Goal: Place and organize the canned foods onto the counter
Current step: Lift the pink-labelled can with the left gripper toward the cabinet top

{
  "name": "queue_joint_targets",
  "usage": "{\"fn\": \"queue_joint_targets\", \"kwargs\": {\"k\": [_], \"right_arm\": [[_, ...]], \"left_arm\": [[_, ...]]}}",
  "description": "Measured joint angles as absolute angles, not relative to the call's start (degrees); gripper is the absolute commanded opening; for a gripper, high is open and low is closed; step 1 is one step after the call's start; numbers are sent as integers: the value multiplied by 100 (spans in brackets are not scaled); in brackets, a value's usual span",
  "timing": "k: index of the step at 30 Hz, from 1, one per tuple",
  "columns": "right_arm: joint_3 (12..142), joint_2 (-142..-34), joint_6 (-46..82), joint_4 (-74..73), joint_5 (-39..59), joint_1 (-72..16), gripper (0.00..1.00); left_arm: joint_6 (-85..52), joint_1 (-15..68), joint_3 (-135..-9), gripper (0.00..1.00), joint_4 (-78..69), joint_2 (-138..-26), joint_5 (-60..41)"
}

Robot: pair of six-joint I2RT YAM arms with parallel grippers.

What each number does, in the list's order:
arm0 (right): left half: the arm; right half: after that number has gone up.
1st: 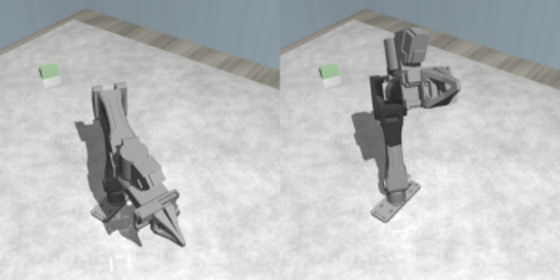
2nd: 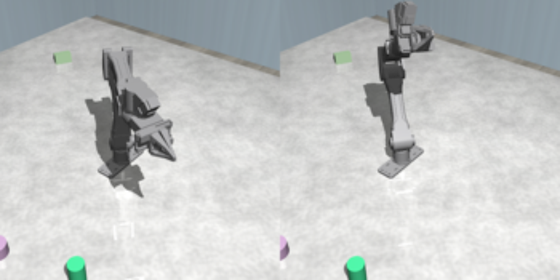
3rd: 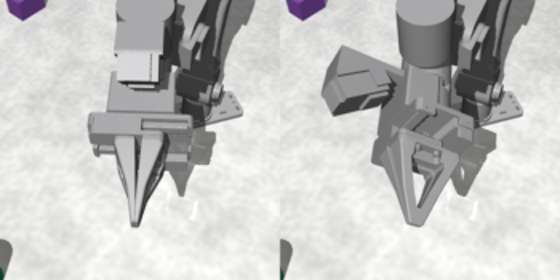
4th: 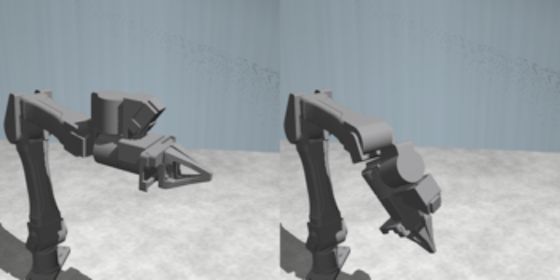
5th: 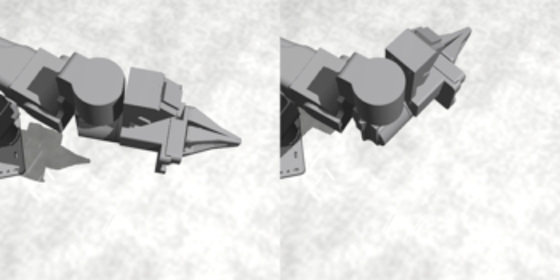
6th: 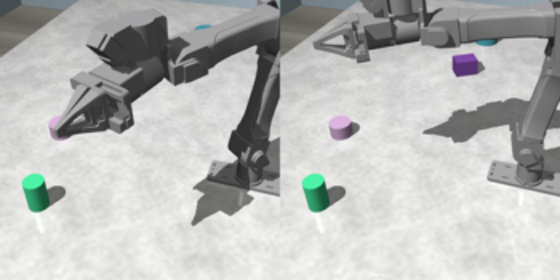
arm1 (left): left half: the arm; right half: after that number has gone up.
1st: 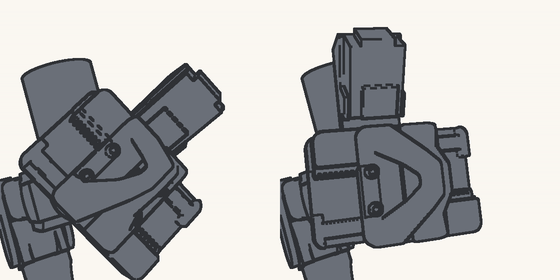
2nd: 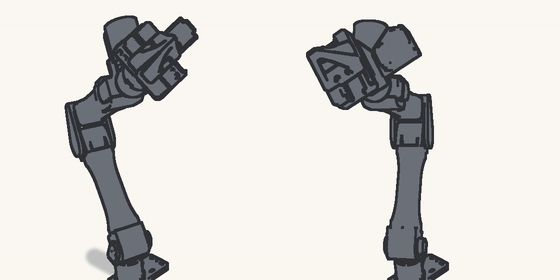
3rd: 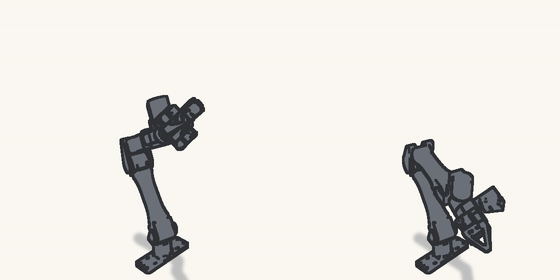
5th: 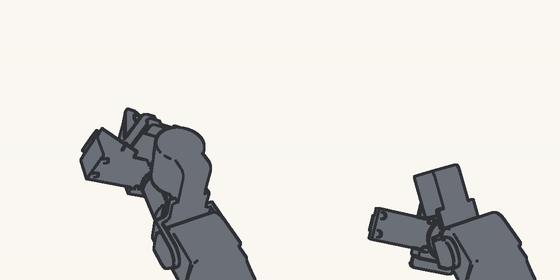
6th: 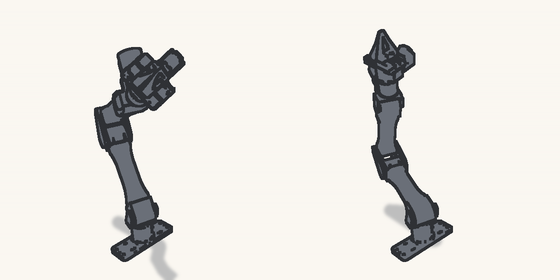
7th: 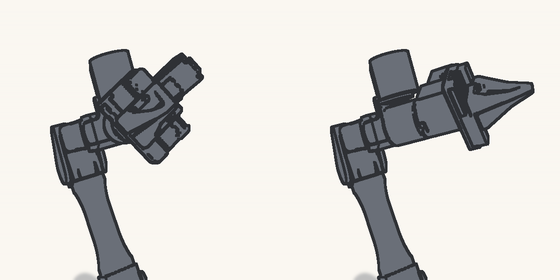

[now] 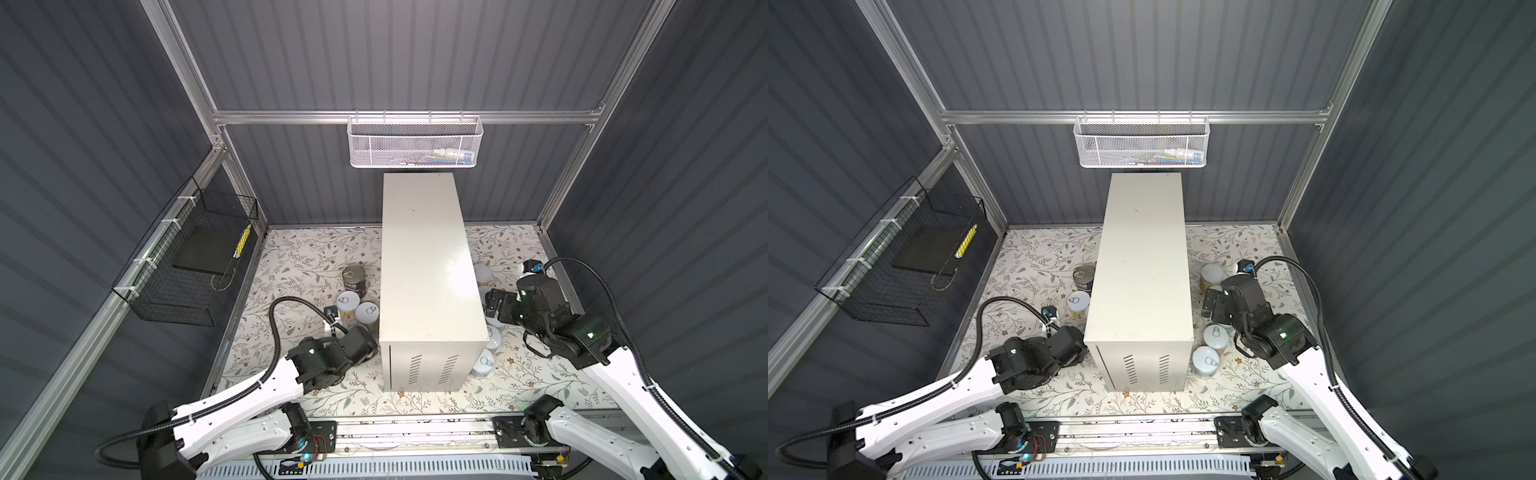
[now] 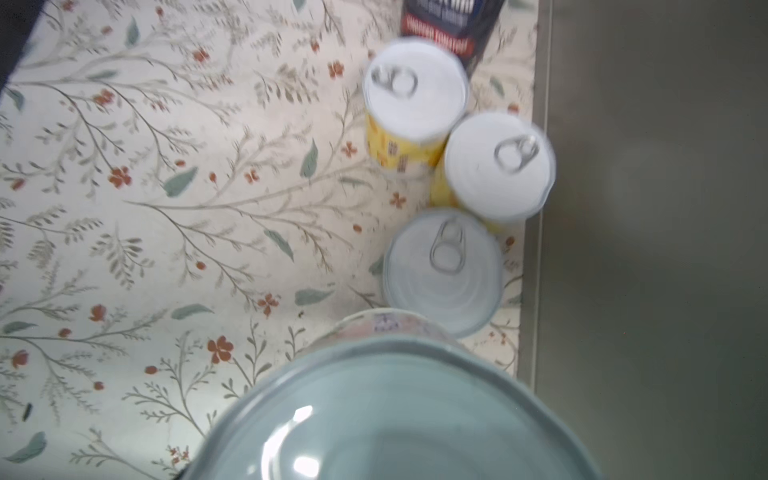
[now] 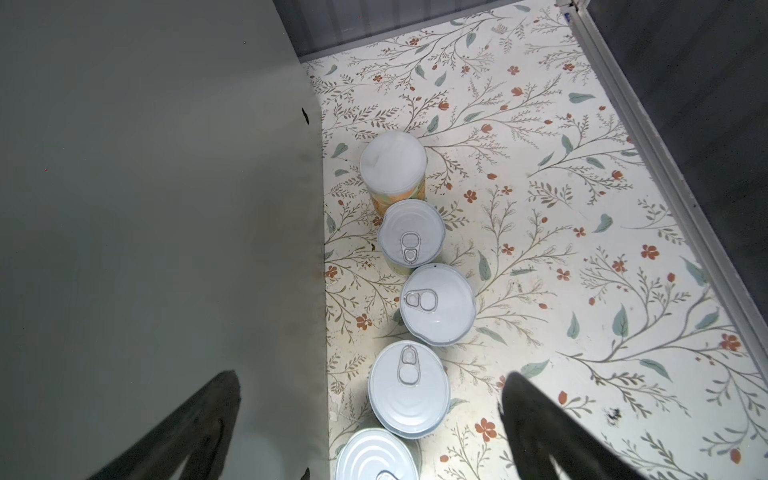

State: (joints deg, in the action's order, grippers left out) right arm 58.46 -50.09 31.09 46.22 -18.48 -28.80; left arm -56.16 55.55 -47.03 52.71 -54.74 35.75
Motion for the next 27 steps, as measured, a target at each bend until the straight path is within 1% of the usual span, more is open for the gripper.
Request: {"fn": "queue_joint_targets", "kwargs": {"k": [5, 8, 13, 16, 20, 27], "right_arm": [[5719, -4890, 3013, 4554, -1586, -2510, 99], [5662, -4821, 2950, 4495, -1444, -2357, 99], [5658, -4772, 2853, 4425, -1269, -2163, 99], [5658, -4731, 2797, 4416, -1188, -2067, 99], [5645, -4657, 2746, 4416, -1149, -1964, 99], [5612, -4604, 2668, 4416, -1131, -1859, 99]], "left_arm": [[-4748, 5006, -5911, 0, 5964, -5476, 3684], [-4099, 4501, -6482, 0, 6090, -5642, 3636], [-2930, 3173, -7192, 0, 5999, -6134, 2998], [-2397, 2576, -7822, 0, 5892, -6630, 2539], [-1905, 2185, -8967, 0, 5697, -7378, 1977], [-1278, 2143, -11393, 0, 5859, -8707, 1229]]}}
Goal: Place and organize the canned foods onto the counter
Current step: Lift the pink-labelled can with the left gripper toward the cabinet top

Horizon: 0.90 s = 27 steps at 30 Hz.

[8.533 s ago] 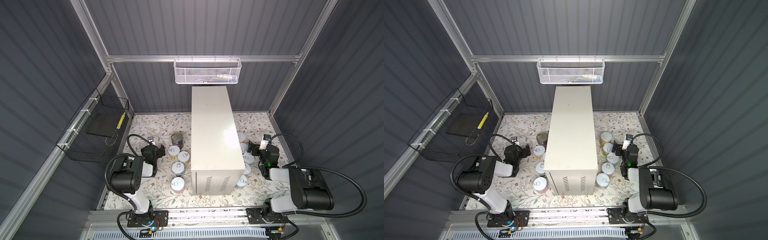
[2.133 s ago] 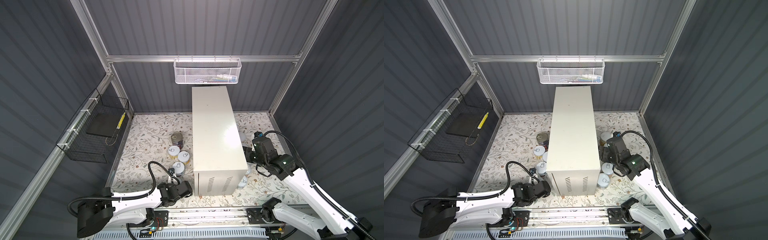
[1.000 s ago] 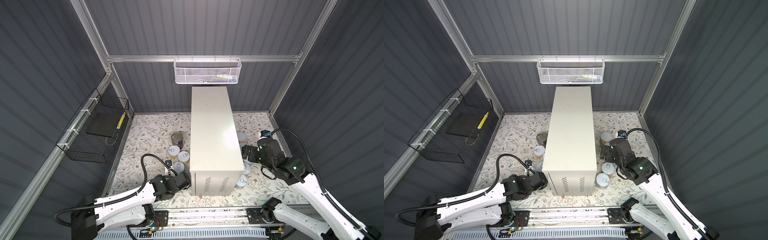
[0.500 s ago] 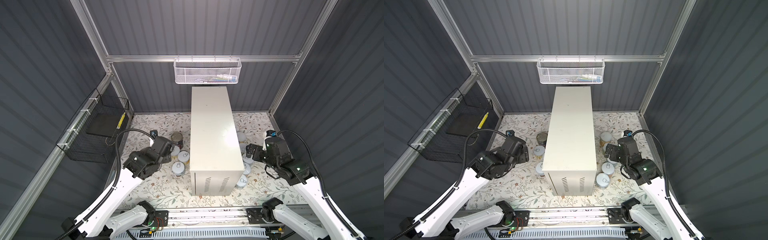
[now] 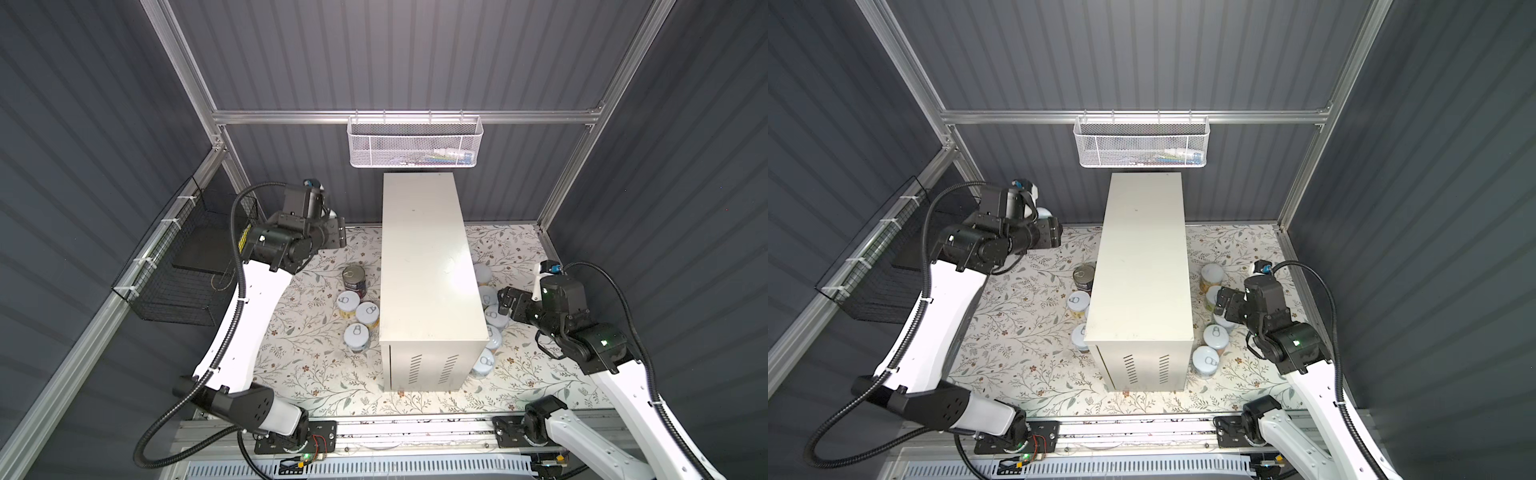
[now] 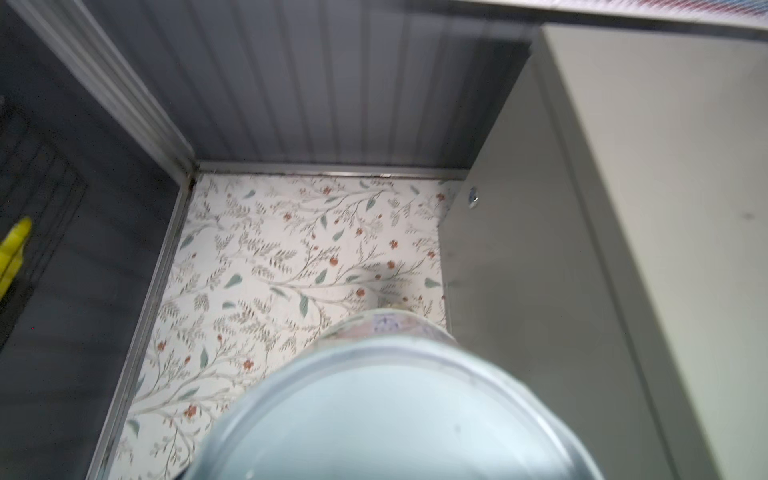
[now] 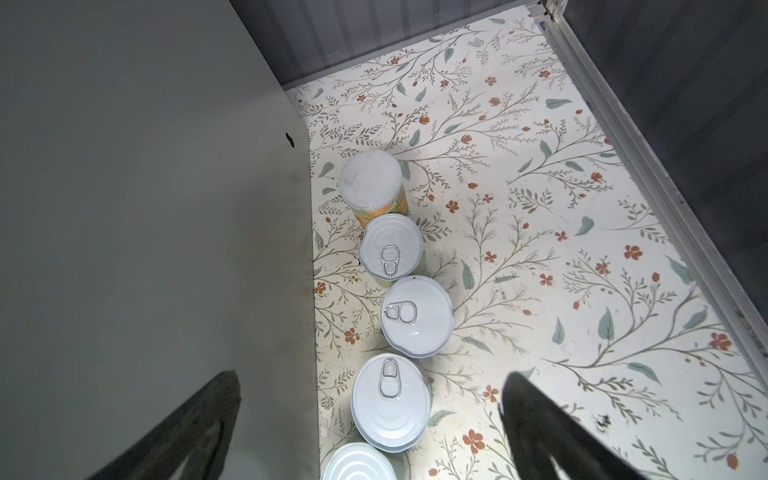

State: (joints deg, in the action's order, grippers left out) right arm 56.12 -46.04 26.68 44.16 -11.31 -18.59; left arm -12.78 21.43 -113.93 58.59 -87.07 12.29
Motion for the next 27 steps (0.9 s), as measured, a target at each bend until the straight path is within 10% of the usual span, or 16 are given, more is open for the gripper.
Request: {"fn": "queue_joint_targets", "kwargs": {"k": [11, 27], "right_arm": [[5614, -4744, 2648, 4366, -1035, -1841, 99], [5765, -4543, 2648, 4466, -1070, -1841, 99]], "left_arm": [[-705, 3109, -15026, 0, 6947, -10484, 1168], [-613, 4407, -14929, 0, 7078, -11163, 1066]]}}
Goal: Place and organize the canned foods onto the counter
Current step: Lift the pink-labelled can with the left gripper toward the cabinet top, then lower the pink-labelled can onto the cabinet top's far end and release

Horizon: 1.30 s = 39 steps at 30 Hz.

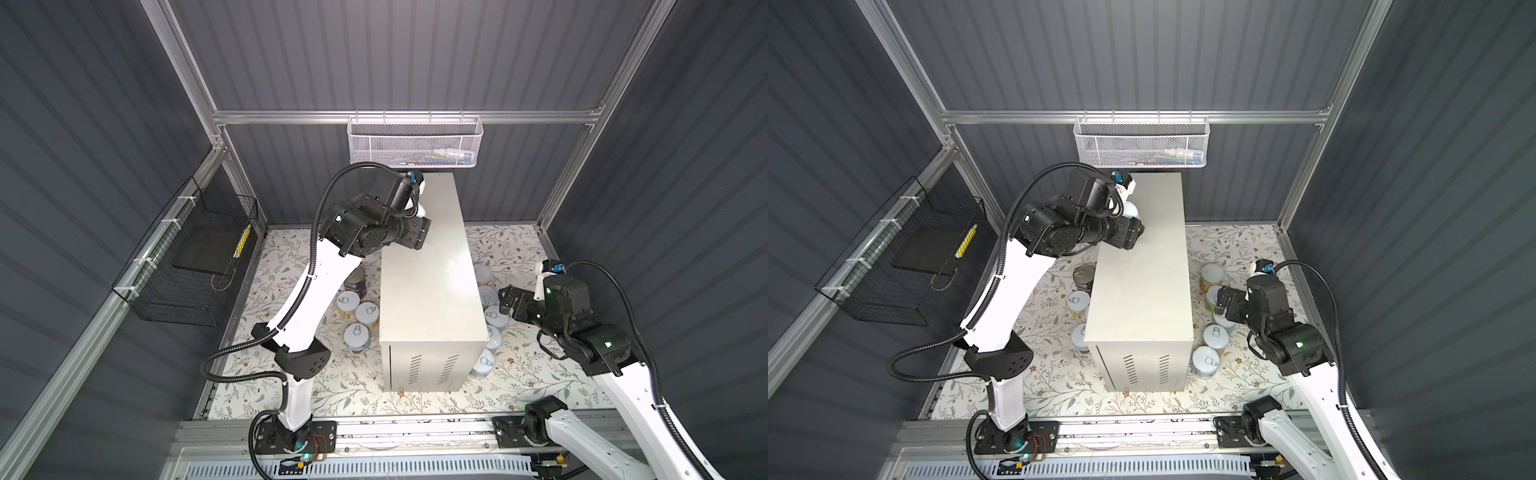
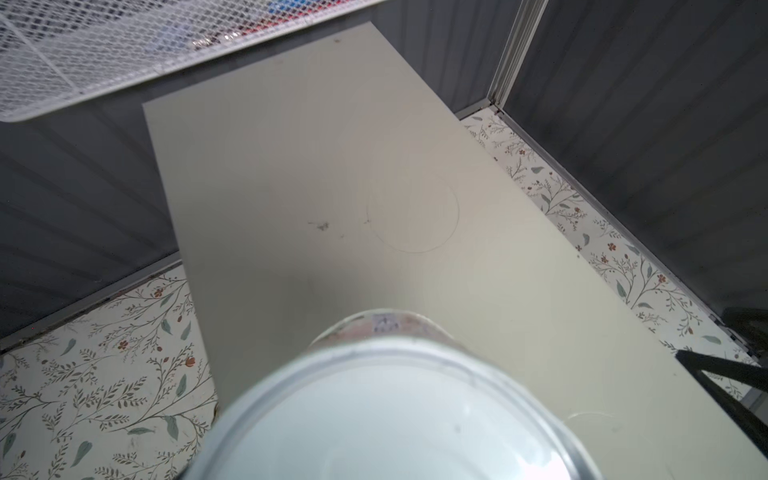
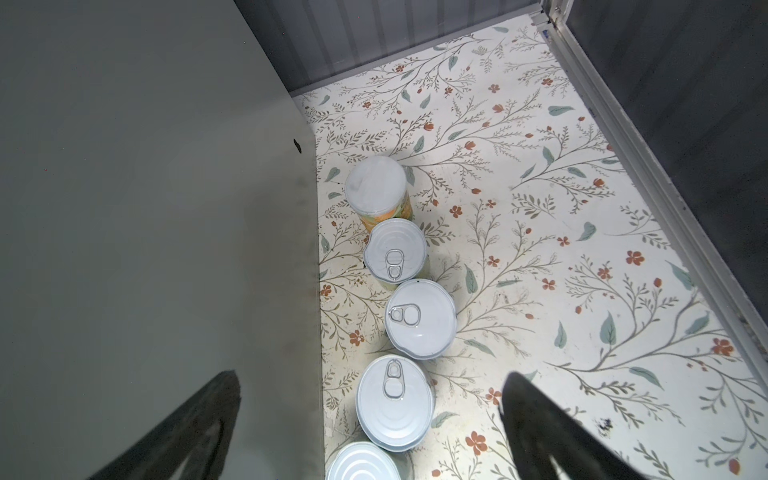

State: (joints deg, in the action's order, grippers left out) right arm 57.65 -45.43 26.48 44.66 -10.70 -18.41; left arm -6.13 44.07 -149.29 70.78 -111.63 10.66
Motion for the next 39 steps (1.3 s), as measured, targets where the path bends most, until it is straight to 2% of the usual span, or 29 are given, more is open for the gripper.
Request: {"fn": "queue_joint_targets", "kwargs": {"k": [3, 4, 5, 7, 8, 13, 15, 17, 20, 23, 31, 34, 39], "right_arm": [[5902, -4543, 2633, 4486, -1072, -1841, 99], [5948, -4543, 2626, 4480, -1072, -1841, 99], [5999, -4543, 2609, 4480, -1072, -1841, 99], [6090, -4552, 2580, 4466, -1074, -1841, 99], [6134, -4560, 2561, 4456, -1074, -1841, 99], [6215, -4602, 2543, 4418, -1074, -1841, 99], [6215, -4598, 2545, 4412, -1070, -1841, 99], [6208, -4582, 2550, 4394, -1068, -1841, 99], [6202, -4547, 2550, 4357, -1066, -1841, 99], [6160, -4501, 2550, 4318, -1066, -1841, 99], [6097, -4473, 2547, 4287, -1044, -1841, 99], [6099, -4480, 2547, 4287, -1044, -1841, 99], [6099, -4445, 2550, 4287, -1026, -1841, 99]], "left_arm": [[-615, 4379, -14761, 0, 7081, -11166, 1087], [-615, 4379, -14737, 6, 7081, -11166, 1090], [-615, 4379, -14711, 17, 7074, -11166, 1090], [-613, 4368, -14667, 28, 7081, -11166, 1092], [-613, 4357, -14641, 37, 7076, -11166, 1092], [-607, 4353, -14466, 56, 6860, -11133, 1083], [-598, 4353, -14352, 80, 6713, -11093, 1041], [-598, 4353, -14285, 86, 6641, -11072, 982], [-593, 4353, -14256, 87, 6591, -11072, 884], [-596, 4353, -14221, 92, 6536, -11054, 873], [-613, 4353, -13714, 92, 6445, -10728, 1015], [-633, 4353, -13369, 89, 6394, -10429, 1092], [-770, 4353, -13174, 77, 6324, -10156, 1173]]}}
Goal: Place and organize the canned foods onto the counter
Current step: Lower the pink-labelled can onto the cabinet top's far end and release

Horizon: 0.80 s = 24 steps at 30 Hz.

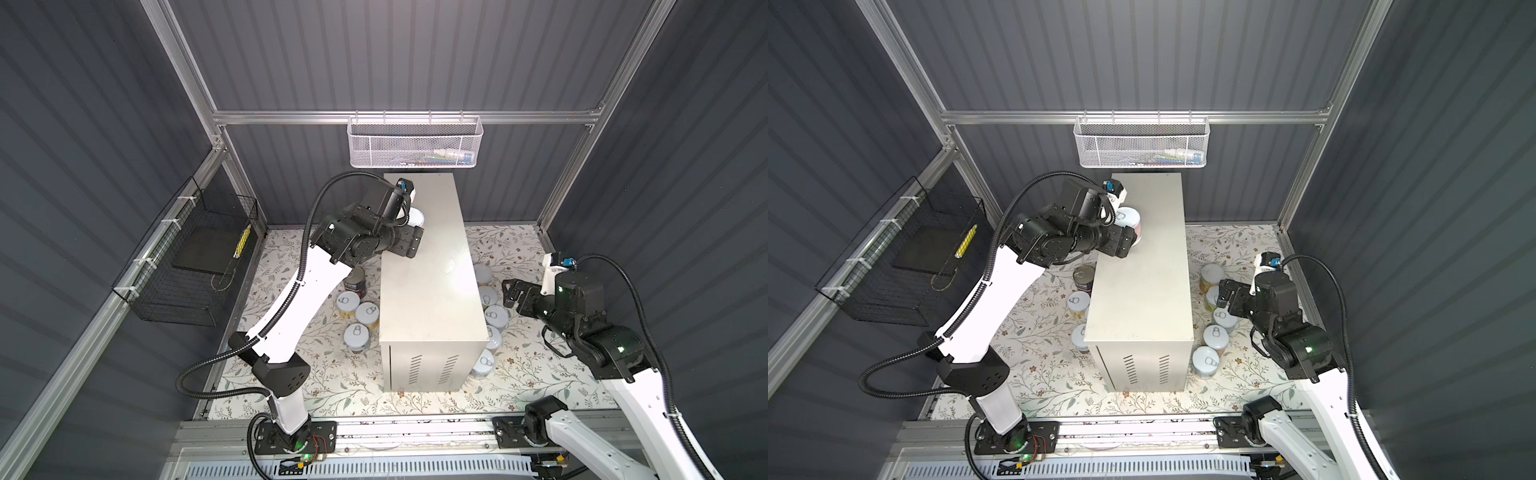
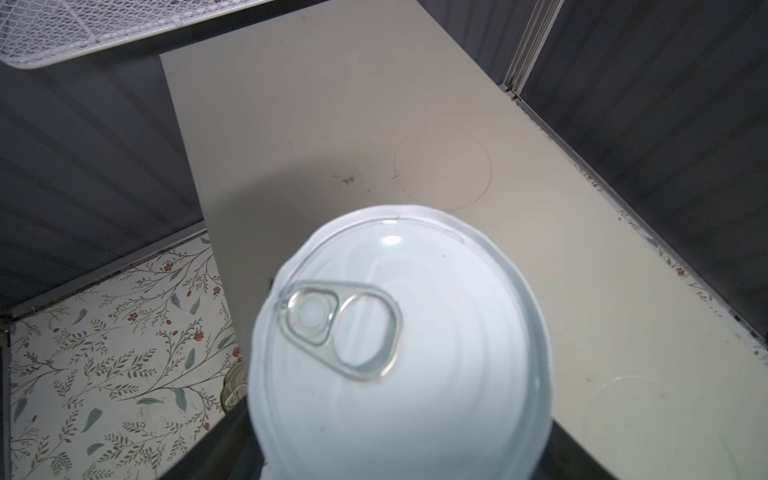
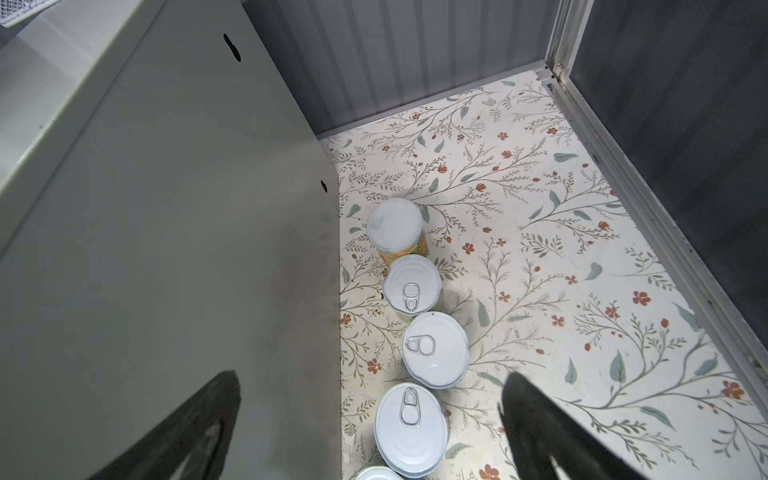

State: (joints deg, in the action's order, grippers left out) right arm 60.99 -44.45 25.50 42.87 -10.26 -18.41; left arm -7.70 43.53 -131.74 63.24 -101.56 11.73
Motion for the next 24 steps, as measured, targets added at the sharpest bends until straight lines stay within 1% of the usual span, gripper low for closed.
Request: {"fn": "queue_joint_targets", "kwargs": {"k": [5, 8, 10, 15, 16, 18, 20, 24], "right_arm": [[6099, -4421, 2571, 4287, -1015, -1841, 99], [6097, -4421, 2591, 4285, -1000, -1841, 99], [6097, -4421, 2593, 4283, -982, -1841, 99], [6097, -4436, 2596, 4228, -939, -1841, 99], [6095, -4442, 2598, 4204, -934, -1841, 99], [6086, -4460, 2613, 4150, -919, -1841, 99], [6075, -4484, 2637, 4117, -893, -1841, 99], [6075, -4582, 2661, 4062, -825, -1841, 99]], "left_arm": [[-897, 4353, -13196, 56, 6305, -10180, 1236], [-906, 4351, -13264, 51, 6261, -10263, 1337], [-919, 4346, -13279, 51, 6184, -10311, 1437], [-921, 4300, -13465, 60, 6027, -10551, 1656], [-919, 4285, -13513, 60, 5999, -10606, 1678], [-915, 4246, -13655, 56, 5916, -10755, 1761], [-869, 4226, -13686, 55, 5730, -10849, 1855], [-696, 4187, -13362, 53, 5120, -10851, 2091]]}}
